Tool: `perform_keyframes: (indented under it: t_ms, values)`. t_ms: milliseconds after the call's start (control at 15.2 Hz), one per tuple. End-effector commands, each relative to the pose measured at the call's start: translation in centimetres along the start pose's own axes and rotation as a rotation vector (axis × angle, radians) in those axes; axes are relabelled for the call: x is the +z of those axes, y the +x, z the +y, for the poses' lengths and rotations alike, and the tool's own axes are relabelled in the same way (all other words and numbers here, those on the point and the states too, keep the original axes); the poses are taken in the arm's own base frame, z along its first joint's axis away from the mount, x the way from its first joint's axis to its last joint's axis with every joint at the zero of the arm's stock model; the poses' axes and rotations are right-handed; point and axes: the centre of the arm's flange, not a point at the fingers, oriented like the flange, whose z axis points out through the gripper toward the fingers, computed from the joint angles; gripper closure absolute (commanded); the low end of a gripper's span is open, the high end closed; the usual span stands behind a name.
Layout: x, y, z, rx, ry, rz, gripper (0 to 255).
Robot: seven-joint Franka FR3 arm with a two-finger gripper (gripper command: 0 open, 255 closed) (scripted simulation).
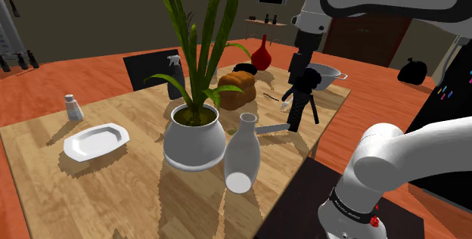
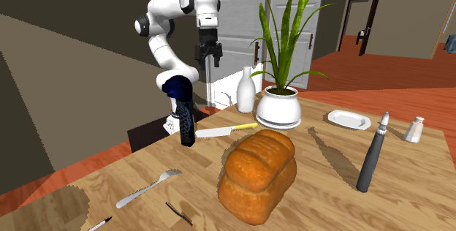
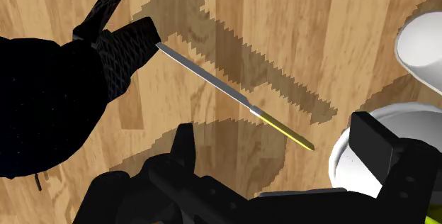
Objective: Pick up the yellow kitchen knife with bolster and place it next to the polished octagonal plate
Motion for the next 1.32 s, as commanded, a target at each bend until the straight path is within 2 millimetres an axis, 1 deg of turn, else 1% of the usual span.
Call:
perform_keyframes:
  t_ms: [0, 264, 594, 924, 1254]
  values:
    - [0.0, 0.0, 0.0, 0.000, 0.000, 0.000, 0]
    - [4.9, 2.1, 0.7, -0.186, -0.001, -0.020, 0]
    - [11.1, 4.6, 1.1, -0.419, -0.002, -0.046, 0]
    - [17.4, 7.0, 0.9, -0.651, -0.004, -0.072, 0]
    - [23.8, 9.2, 0.2, -0.884, -0.005, -0.097, 0]
